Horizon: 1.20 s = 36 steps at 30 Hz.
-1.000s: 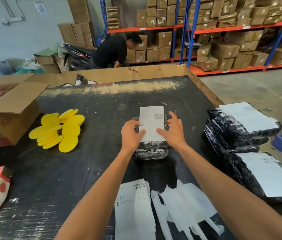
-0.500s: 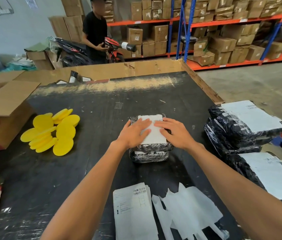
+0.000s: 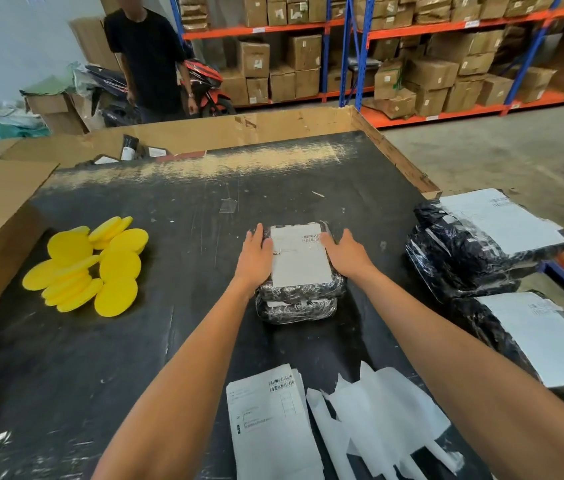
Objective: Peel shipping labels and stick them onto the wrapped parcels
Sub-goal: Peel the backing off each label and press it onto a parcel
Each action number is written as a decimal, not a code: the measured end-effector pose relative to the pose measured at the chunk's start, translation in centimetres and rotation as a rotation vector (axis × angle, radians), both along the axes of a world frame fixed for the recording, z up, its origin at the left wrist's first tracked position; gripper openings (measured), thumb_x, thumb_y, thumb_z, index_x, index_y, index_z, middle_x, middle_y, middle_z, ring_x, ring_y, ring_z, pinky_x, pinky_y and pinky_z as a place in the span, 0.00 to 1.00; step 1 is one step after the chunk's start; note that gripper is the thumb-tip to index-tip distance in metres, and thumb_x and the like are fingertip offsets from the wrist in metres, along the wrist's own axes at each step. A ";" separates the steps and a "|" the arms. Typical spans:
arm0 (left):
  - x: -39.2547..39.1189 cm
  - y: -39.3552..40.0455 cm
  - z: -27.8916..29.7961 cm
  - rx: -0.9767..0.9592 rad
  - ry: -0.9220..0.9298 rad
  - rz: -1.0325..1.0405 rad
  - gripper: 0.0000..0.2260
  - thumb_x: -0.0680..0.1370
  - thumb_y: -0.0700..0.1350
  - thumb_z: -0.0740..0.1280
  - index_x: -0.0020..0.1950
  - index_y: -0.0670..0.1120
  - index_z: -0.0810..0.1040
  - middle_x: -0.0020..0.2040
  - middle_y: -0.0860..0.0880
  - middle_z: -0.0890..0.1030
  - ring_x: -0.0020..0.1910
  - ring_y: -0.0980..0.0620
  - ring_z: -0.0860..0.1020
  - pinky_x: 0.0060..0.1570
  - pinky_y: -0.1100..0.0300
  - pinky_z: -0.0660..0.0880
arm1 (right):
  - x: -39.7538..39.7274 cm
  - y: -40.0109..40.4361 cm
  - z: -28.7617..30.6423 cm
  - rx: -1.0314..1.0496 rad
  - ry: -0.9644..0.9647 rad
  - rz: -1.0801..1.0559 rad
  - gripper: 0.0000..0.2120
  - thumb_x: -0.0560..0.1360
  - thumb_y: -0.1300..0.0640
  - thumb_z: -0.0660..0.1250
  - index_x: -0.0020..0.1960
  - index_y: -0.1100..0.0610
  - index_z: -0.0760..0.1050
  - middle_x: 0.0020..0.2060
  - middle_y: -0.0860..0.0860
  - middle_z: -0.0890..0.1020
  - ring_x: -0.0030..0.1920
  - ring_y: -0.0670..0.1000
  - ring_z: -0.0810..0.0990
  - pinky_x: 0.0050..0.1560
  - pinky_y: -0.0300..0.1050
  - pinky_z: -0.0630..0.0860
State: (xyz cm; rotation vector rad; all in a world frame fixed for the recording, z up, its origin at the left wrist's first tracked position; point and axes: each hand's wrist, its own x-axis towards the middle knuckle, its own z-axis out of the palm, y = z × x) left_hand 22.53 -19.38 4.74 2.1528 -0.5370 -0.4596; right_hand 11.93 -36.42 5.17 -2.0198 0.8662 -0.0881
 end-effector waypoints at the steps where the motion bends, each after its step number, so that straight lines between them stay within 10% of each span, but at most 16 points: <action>1: -0.2 0.1 -0.1 -0.079 0.107 0.042 0.24 0.86 0.53 0.50 0.82 0.57 0.49 0.81 0.49 0.59 0.79 0.44 0.60 0.76 0.44 0.58 | 0.0 0.2 0.0 0.113 -0.008 -0.057 0.40 0.80 0.35 0.55 0.80 0.62 0.55 0.75 0.59 0.69 0.72 0.61 0.69 0.71 0.53 0.67; 3: -0.6 0.2 -0.3 -0.209 0.240 0.133 0.24 0.86 0.51 0.51 0.81 0.60 0.50 0.64 0.50 0.79 0.60 0.49 0.77 0.61 0.52 0.73 | 0.0 0.6 0.0 0.358 -0.055 -0.126 0.42 0.74 0.32 0.61 0.76 0.62 0.65 0.71 0.57 0.74 0.67 0.60 0.75 0.68 0.53 0.72; 6: -0.9 0.2 -0.7 -0.346 0.312 0.202 0.23 0.86 0.48 0.52 0.81 0.59 0.54 0.40 0.56 0.75 0.42 0.49 0.75 0.42 0.55 0.73 | -0.2 1.4 0.3 0.491 -0.169 -0.180 0.42 0.72 0.33 0.64 0.73 0.62 0.66 0.67 0.55 0.76 0.63 0.59 0.77 0.64 0.54 0.75; 11: -2.1 0.6 -0.6 -0.538 0.288 0.159 0.22 0.86 0.47 0.55 0.79 0.60 0.59 0.78 0.46 0.66 0.73 0.40 0.69 0.69 0.42 0.70 | -1.8 3.6 -0.6 0.156 -0.335 -0.267 0.23 0.77 0.34 0.61 0.36 0.52 0.64 0.36 0.48 0.71 0.38 0.51 0.70 0.34 0.45 0.64; 20: -3.7 1.9 -1.3 -0.413 0.086 0.033 0.21 0.86 0.56 0.48 0.74 0.53 0.71 0.70 0.53 0.75 0.68 0.53 0.74 0.63 0.53 0.72 | -3.8 3.1 0.0 0.603 -0.383 -0.372 0.21 0.77 0.39 0.66 0.35 0.54 0.69 0.35 0.61 0.77 0.37 0.58 0.75 0.39 0.45 0.71; 24: -5.4 2.0 -2.2 -0.267 0.041 -0.047 0.15 0.82 0.63 0.57 0.63 0.65 0.78 0.59 0.57 0.84 0.58 0.57 0.82 0.57 0.58 0.78 | -5.4 1.9 1.1 0.774 -0.327 -0.383 0.22 0.79 0.44 0.68 0.60 0.63 0.74 0.51 0.58 0.85 0.48 0.61 0.85 0.47 0.59 0.84; 27: -6.4 2.0 -2.6 -0.070 0.037 -0.118 0.22 0.80 0.70 0.50 0.66 0.67 0.74 0.67 0.57 0.78 0.72 0.50 0.71 0.75 0.50 0.57 | -7.0 1.3 1.5 0.854 -0.303 -0.409 0.22 0.80 0.44 0.67 0.64 0.61 0.75 0.54 0.58 0.84 0.47 0.60 0.84 0.52 0.62 0.82; 33: -8.7 0.6 -2.7 0.594 -0.371 -0.211 0.24 0.85 0.57 0.47 0.81 0.53 0.55 0.83 0.54 0.46 0.82 0.50 0.44 0.77 0.40 0.38 | -12.5 -1.1 3.5 0.874 -0.317 -0.378 0.15 0.81 0.46 0.64 0.57 0.58 0.77 0.40 0.55 0.84 0.29 0.54 0.84 0.24 0.43 0.79; 36: -11.3 -0.6 -1.9 0.538 -0.490 -0.164 0.24 0.84 0.44 0.53 0.81 0.47 0.55 0.83 0.49 0.52 0.81 0.46 0.52 0.78 0.41 0.47 | -16.1 -2.0 3.3 0.811 -0.292 -0.328 0.24 0.78 0.41 0.67 0.63 0.59 0.77 0.50 0.57 0.85 0.45 0.58 0.85 0.45 0.51 0.84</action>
